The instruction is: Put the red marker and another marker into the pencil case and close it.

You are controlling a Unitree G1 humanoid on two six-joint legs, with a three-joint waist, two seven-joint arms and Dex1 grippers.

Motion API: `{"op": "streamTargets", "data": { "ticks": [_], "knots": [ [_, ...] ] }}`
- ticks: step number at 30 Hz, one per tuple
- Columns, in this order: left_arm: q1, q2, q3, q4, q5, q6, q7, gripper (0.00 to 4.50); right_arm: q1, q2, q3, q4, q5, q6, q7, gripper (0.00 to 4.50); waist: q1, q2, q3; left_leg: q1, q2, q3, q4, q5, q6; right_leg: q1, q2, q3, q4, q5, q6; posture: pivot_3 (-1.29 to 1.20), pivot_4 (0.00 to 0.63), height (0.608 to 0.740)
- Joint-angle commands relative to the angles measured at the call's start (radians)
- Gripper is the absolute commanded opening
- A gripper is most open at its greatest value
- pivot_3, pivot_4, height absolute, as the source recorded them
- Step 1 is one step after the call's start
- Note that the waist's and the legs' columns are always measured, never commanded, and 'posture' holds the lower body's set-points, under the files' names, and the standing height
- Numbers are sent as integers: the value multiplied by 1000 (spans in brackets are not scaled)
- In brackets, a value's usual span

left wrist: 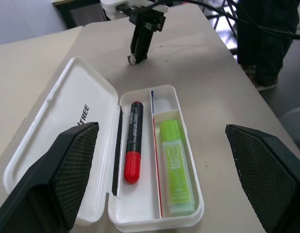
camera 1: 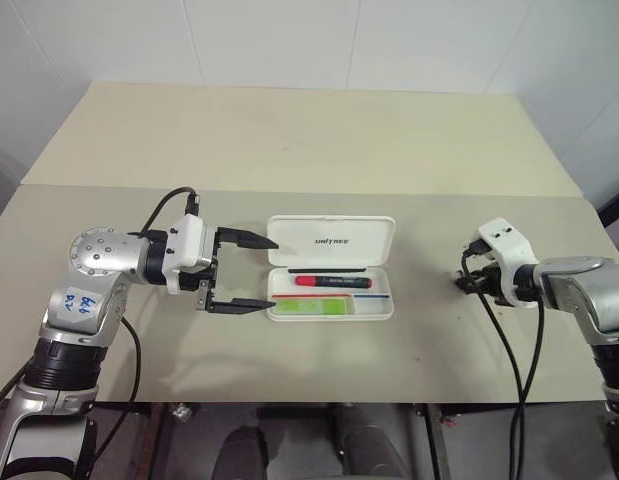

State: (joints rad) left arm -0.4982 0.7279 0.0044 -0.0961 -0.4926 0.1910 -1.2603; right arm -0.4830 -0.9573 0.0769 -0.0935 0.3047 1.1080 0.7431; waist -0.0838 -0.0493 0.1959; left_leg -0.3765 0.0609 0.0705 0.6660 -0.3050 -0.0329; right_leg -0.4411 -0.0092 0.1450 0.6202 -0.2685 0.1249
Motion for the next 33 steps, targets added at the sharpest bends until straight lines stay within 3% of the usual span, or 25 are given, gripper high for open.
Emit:
{"op": "streamTargets", "data": {
  "ticks": [1,5,11,20,33],
  "knots": [
    [-22,-1,32,-58,-58,57,20,4500,8,-59,8,-20,2,-138,119,562,0,0,0,0,0,0,-1,0,1,-1,0,0,0,0,1,0,150,740],
    [-2,20,37,-69,-64,96,4,4500,-16,-85,44,-49,4,-248,241,562,-6,1,0,0,2,0,-2,-2,3,-2,3,0,1,-1,0,0,150,740],
    [34,56,56,-7,-15,50,-26,4500,-110,-75,142,-183,23,-202,341,562,-7,2,1,0,3,0,-1,-2,3,-4,3,-1,4,-2,-2,0,150,740],
    [88,91,70,26,25,-17,-40,4500,-171,-23,226,-277,22,-183,370,562,1,2,1,0,3,0,-1,-2,3,-4,1,-3,3,-3,-4,0,150,740],
    [122,95,80,-20,21,-5,-9,4500,-221,54,369,-263,-58,-258,397,562,-2,2,1,0,3,1,-1,-2,3,-4,1,-3,5,-3,-4,0,150,740]
  ]
}}
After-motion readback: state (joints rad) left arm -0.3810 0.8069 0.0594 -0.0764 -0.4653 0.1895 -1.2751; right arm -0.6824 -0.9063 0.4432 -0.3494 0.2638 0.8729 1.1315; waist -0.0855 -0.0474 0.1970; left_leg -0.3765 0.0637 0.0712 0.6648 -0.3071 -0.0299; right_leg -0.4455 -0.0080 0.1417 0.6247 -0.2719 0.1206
